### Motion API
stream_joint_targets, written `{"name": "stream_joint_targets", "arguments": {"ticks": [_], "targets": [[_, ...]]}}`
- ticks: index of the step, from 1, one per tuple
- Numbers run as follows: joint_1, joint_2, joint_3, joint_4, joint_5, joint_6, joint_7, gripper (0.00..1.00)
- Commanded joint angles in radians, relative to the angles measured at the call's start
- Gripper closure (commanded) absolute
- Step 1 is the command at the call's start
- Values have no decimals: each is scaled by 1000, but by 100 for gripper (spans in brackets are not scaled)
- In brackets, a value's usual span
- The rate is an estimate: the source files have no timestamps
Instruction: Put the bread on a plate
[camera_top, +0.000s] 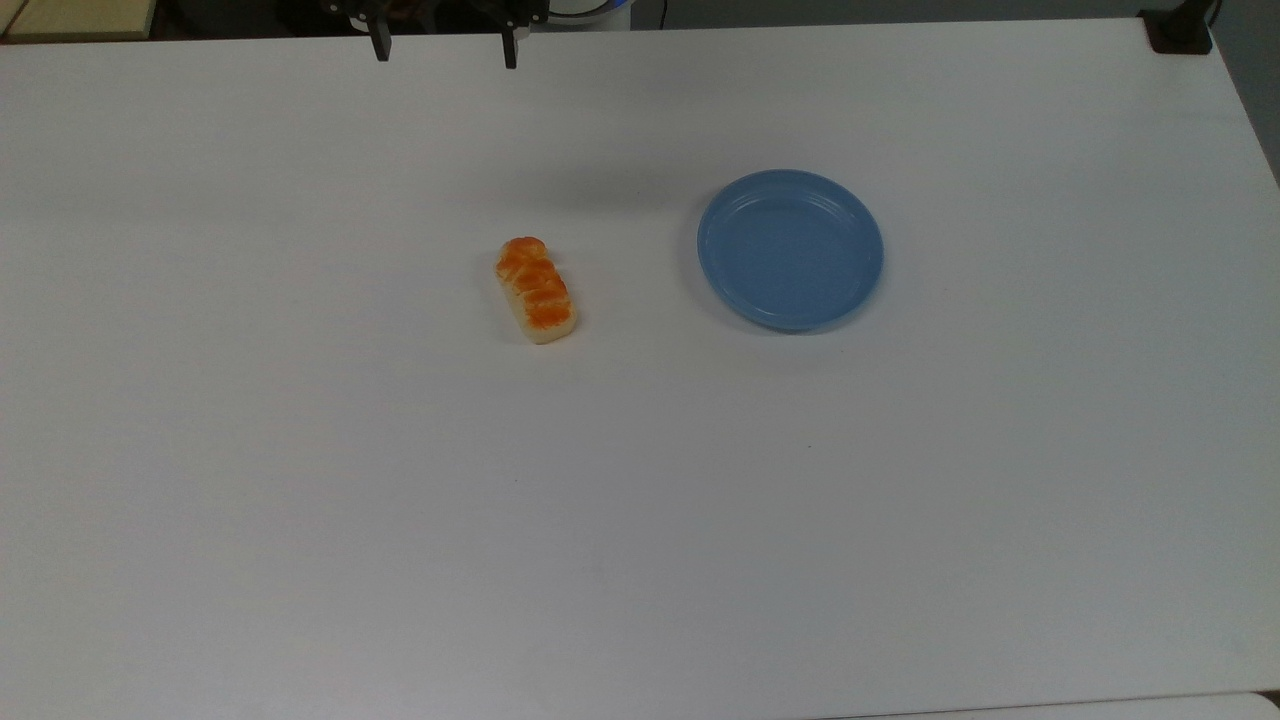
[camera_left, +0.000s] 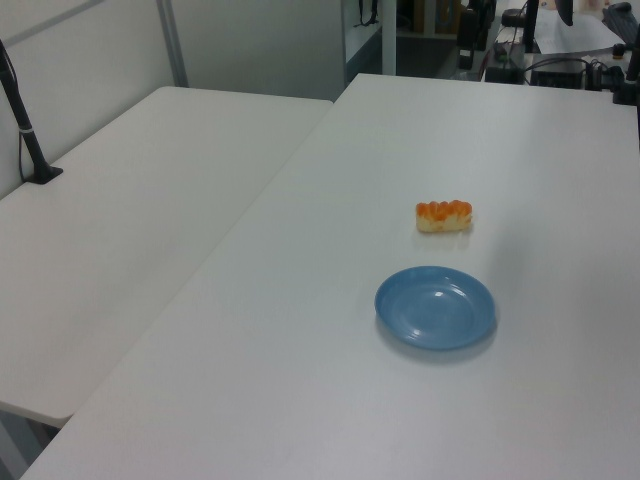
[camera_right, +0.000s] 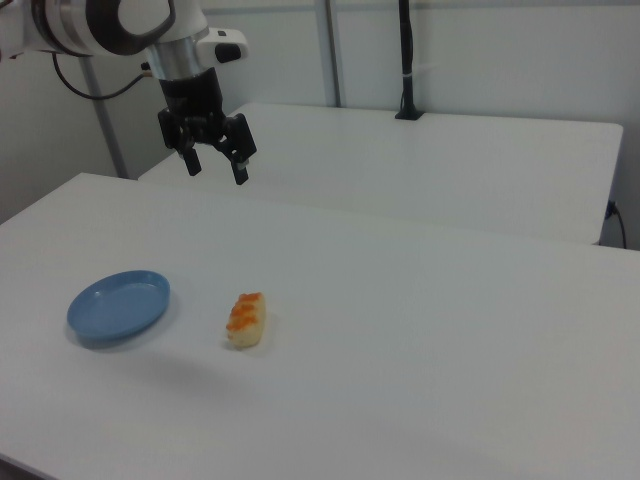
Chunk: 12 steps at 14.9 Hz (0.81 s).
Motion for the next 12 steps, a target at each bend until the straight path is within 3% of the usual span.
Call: {"name": "stream_joint_targets", "arguments": {"ticks": [1, 12], "targets": [[14, -7, -1, -1, -14, -13, -2, 0], [17, -7, -1, 2, -11, -28, -53, 0]]}}
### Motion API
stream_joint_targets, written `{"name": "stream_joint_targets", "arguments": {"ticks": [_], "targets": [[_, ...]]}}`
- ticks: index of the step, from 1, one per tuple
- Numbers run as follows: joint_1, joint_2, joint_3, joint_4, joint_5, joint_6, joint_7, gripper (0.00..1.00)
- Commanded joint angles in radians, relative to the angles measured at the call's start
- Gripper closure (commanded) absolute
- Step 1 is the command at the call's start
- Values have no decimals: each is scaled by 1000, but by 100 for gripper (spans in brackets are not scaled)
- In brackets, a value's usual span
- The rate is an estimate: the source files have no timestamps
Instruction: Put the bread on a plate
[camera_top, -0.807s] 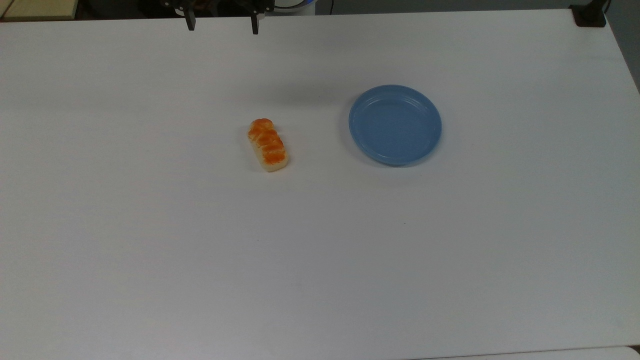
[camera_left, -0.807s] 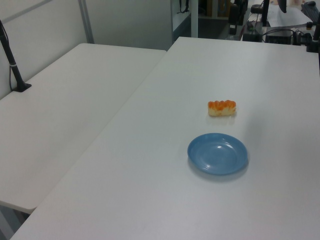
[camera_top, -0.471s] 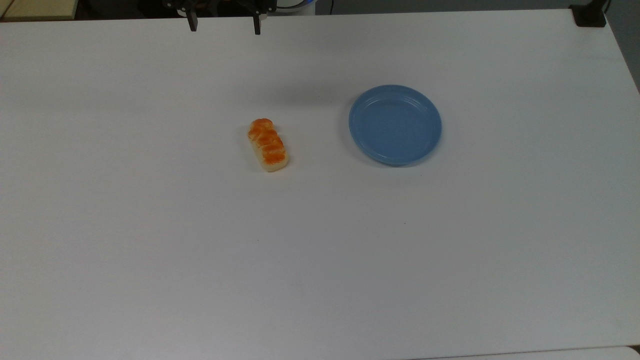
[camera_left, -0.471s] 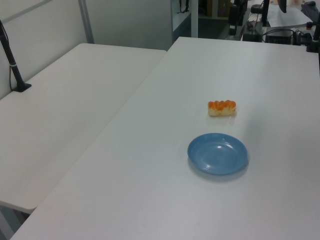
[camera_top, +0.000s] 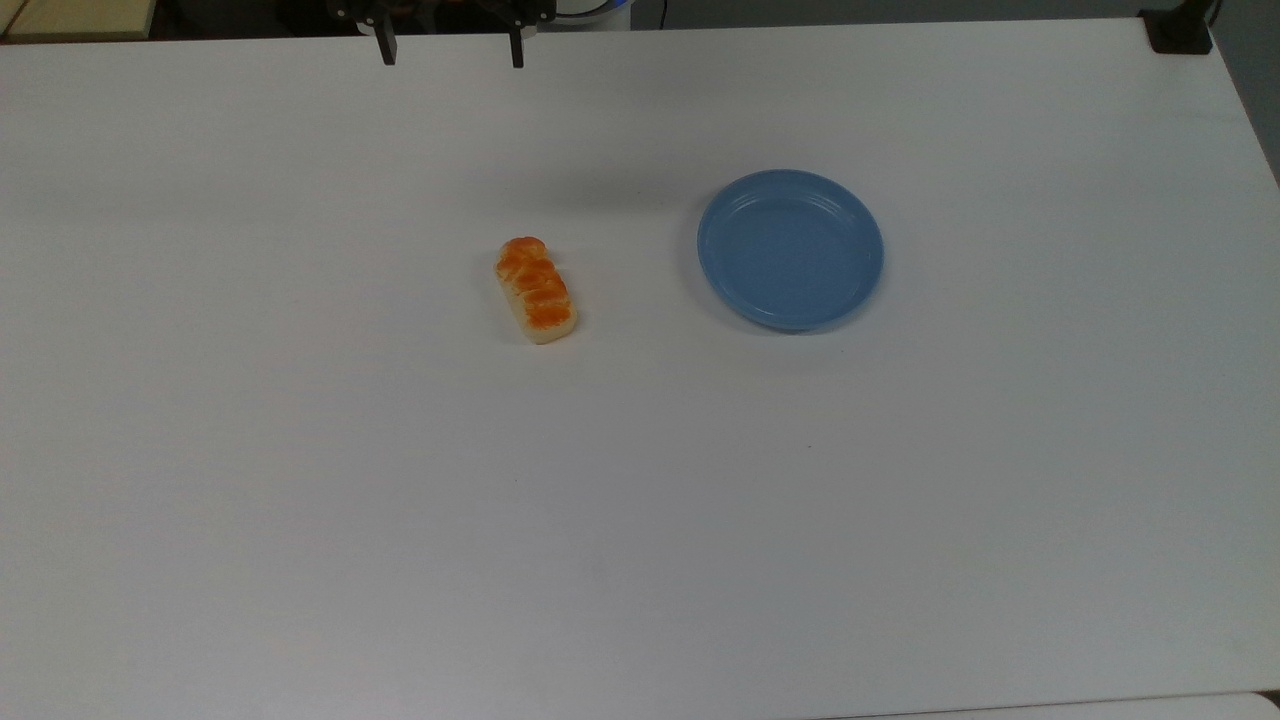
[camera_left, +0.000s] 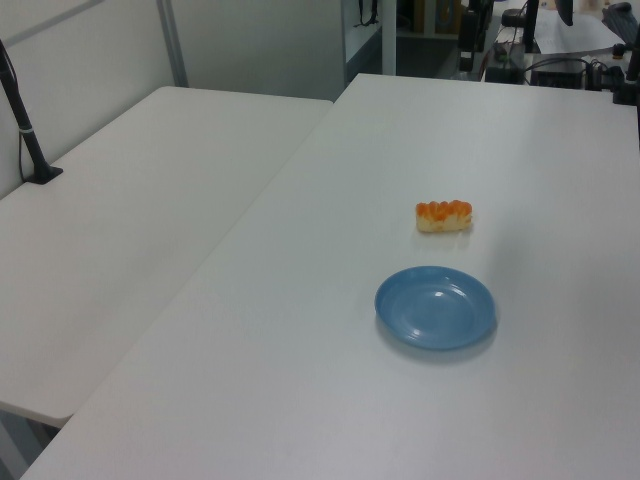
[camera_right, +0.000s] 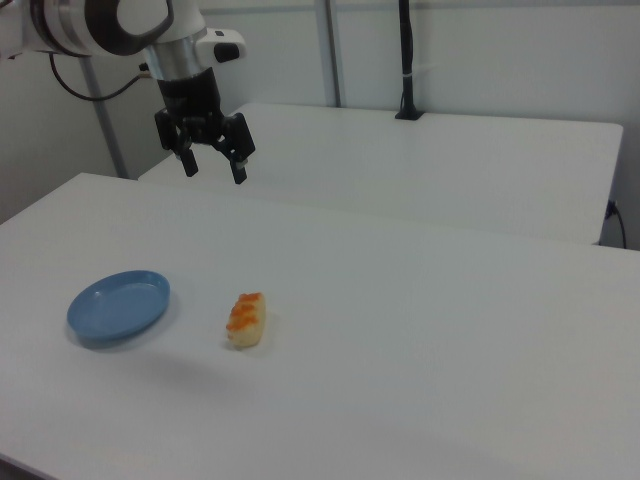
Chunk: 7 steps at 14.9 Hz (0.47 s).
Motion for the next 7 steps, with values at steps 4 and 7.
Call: {"name": "stream_joint_targets", "arguments": {"ticks": [4, 7], "targets": [[15, -10, -8, 2, -14, -50, -9, 0], [7, -11, -8, 0, -14, -44, -11, 0]]}}
